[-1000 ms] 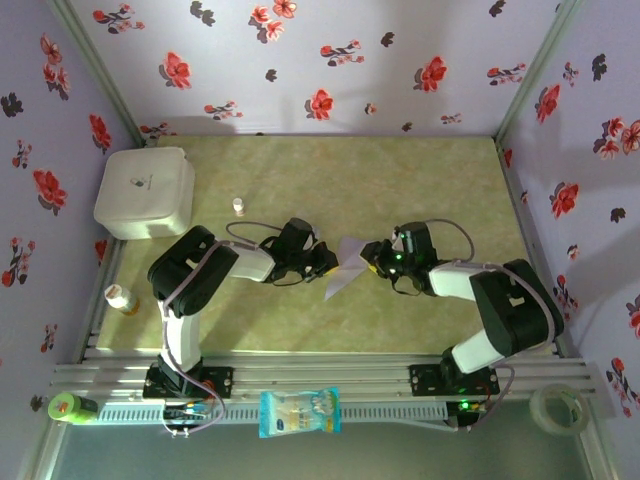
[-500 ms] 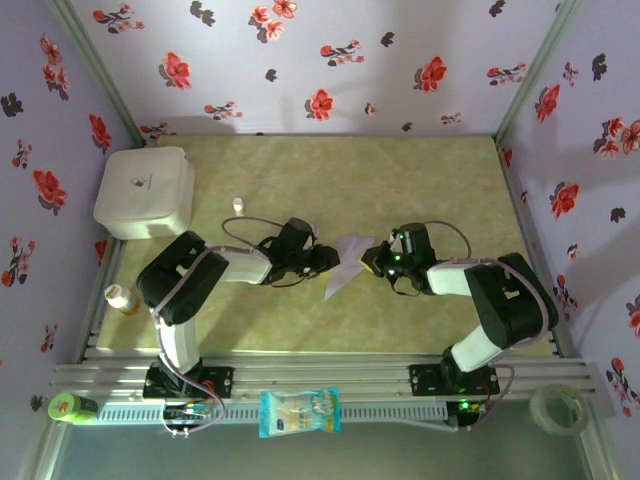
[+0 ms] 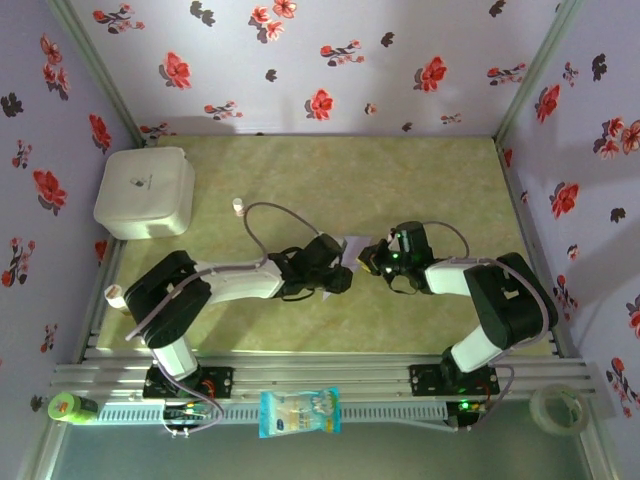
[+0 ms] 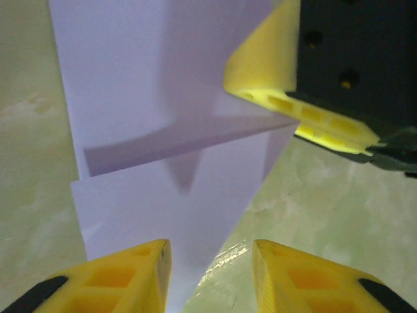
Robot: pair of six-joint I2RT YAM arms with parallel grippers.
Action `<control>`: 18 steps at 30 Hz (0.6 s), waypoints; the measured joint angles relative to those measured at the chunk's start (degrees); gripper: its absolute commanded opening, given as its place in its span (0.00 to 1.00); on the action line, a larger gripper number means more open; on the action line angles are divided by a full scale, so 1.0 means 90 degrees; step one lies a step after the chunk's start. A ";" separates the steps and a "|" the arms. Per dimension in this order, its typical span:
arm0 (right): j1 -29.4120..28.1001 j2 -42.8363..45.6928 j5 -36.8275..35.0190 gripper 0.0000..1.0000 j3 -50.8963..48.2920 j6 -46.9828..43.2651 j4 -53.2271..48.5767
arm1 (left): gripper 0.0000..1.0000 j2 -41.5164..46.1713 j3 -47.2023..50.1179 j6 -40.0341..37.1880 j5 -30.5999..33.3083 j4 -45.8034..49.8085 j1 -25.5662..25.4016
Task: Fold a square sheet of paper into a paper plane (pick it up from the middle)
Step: Fold the wing for the fifth time at the center of the table.
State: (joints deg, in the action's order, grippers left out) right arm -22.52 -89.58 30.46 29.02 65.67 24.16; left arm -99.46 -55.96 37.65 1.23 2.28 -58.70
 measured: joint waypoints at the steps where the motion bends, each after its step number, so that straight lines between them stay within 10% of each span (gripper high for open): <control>1: -0.0005 0.0000 -0.0005 0.06 0.0017 0.0019 0.0000 | 0.40 -0.0066 -0.0080 -0.0090 0.0151 0.0107 -0.0083; 18: -0.0058 0.0000 -0.0049 0.05 0.0117 0.0112 -0.0010 | 0.42 -0.0925 -0.1158 -0.0899 0.1950 0.1741 -0.0741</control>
State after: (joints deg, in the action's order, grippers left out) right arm -23.05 -89.58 30.02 30.06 66.67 24.08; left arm -107.79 -66.39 29.56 18.79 17.96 -65.36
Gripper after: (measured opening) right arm 0.056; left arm 0.428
